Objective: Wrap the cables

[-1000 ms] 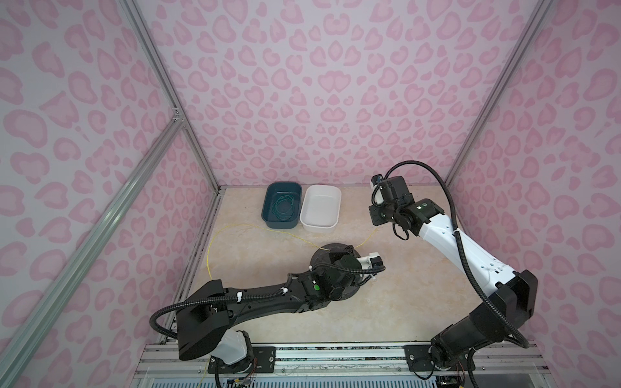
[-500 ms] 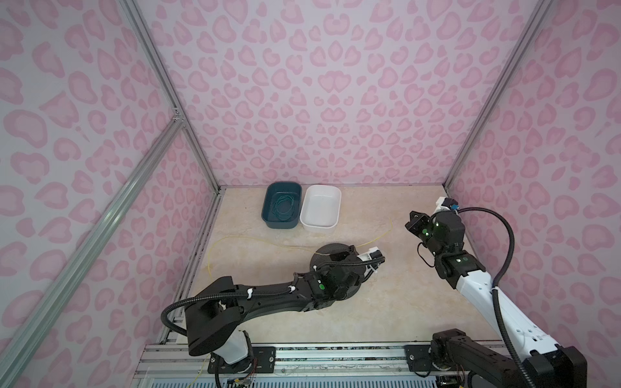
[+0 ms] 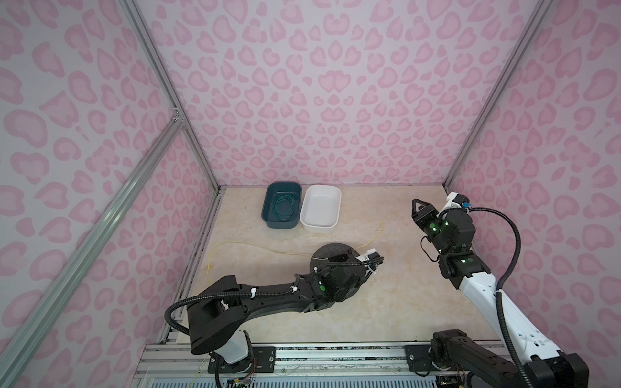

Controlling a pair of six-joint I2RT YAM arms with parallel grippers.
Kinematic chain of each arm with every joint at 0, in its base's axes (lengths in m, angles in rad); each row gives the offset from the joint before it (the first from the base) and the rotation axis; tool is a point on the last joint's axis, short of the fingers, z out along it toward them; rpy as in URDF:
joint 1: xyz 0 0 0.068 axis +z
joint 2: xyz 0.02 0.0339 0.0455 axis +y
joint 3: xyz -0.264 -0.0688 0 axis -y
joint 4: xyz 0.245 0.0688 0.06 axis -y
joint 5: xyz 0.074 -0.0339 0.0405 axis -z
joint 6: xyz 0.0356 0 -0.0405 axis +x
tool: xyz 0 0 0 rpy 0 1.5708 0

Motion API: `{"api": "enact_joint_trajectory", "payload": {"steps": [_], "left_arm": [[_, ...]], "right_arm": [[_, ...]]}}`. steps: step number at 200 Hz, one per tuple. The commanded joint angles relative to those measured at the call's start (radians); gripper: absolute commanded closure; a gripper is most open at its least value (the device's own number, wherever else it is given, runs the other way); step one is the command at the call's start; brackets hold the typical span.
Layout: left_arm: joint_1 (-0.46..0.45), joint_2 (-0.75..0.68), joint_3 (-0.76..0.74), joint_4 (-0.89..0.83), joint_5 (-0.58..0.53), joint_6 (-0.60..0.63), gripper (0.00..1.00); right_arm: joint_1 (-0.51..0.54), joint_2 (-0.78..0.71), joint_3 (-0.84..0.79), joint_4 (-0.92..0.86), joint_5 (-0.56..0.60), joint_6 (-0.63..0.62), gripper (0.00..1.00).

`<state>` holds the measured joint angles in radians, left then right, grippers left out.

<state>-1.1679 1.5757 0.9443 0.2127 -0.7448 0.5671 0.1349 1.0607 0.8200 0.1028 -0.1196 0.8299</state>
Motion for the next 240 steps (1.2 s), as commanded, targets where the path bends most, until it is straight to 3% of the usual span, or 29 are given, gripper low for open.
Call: {"api": "enact_joint_trajectory", "payload": {"steps": [1,16,38,112,137,147,168,182,201,217,240], "left_arm": [[-0.002,-0.021,-0.003,0.032,-0.011,0.010,0.96],[-0.002,-0.022,0.002,0.030,-0.013,0.011,0.96],[-0.003,-0.013,0.018,0.027,-0.023,0.008,0.96],[-0.001,0.031,0.075,0.037,-0.026,-0.013,0.97],[0.002,0.057,0.116,0.040,-0.028,-0.018,0.96],[0.003,0.065,0.131,0.040,-0.026,-0.023,0.97],[0.001,0.049,0.137,0.034,0.009,-0.052,0.97],[0.001,0.026,0.120,0.040,0.033,-0.067,0.96],[0.001,0.003,0.102,0.046,0.051,-0.070,0.96],[0.001,-0.008,0.093,0.045,0.069,-0.074,0.96],[-0.001,-0.023,0.075,0.056,0.102,-0.082,0.96]], "right_arm": [[-0.004,0.056,0.049,-0.166,-0.192,-0.130,0.50],[-0.001,0.106,0.072,-0.188,-0.303,-0.161,0.48],[0.054,0.127,0.003,-0.082,-0.389,-0.104,0.44],[0.210,-0.026,-0.190,0.078,-0.333,0.126,0.41],[0.306,-0.029,-0.219,0.147,-0.279,0.196,0.52],[0.329,-0.033,-0.225,0.163,-0.242,0.210,0.63],[0.339,-0.052,-0.220,0.163,-0.188,0.218,0.81],[0.339,-0.066,-0.214,0.151,-0.157,0.215,0.85],[0.339,-0.078,-0.206,0.127,-0.124,0.214,0.83],[0.339,-0.075,-0.209,0.137,-0.120,0.225,0.69],[0.339,-0.055,-0.209,0.182,-0.144,0.239,0.70]]}}
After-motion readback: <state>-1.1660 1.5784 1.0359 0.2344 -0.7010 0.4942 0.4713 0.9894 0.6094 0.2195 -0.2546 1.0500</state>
